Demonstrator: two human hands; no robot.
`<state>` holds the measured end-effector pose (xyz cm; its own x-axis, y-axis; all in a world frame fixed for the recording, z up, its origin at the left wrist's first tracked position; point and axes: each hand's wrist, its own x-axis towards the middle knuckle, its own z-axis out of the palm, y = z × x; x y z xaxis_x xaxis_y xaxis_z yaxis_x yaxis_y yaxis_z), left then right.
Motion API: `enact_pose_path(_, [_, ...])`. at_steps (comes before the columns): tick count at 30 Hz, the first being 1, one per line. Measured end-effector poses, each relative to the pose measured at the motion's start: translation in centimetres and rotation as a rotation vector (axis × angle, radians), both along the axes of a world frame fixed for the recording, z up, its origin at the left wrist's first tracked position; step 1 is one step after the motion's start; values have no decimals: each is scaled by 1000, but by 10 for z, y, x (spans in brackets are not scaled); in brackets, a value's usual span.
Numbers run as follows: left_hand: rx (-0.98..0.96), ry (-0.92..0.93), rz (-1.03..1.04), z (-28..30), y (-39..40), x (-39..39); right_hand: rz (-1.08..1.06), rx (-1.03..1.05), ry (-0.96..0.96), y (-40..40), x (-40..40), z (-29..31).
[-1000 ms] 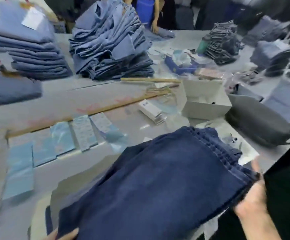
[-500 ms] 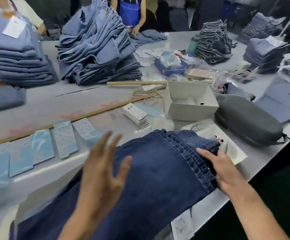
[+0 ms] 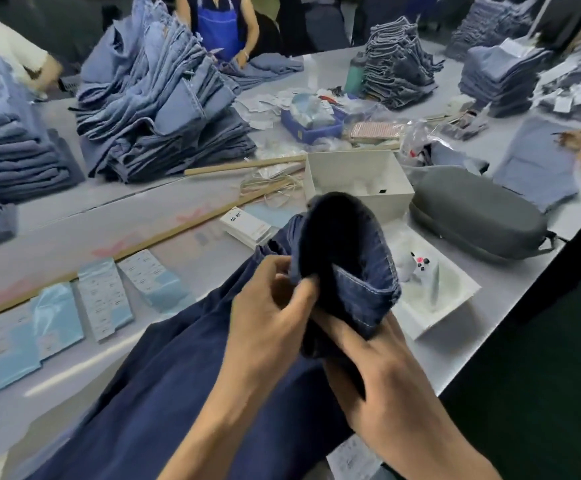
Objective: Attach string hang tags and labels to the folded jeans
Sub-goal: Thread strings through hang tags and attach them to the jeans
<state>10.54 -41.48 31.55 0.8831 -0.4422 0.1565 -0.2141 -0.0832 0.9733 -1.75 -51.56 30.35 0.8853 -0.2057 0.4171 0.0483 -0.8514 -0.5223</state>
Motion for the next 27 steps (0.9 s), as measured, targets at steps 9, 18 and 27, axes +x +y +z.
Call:
enact_pose_path(9, [-404, 442, -114, 0, 10, -7, -112, 624, -157, -33, -3, 40])
enact_pose_path(18, [-131, 142, 139, 17, 15, 17, -73, -45, -251, -38, 0, 46])
enact_pose_path(27, [300, -568, -144, 61, 12, 75, -143, 553, -264, -31, 9, 52])
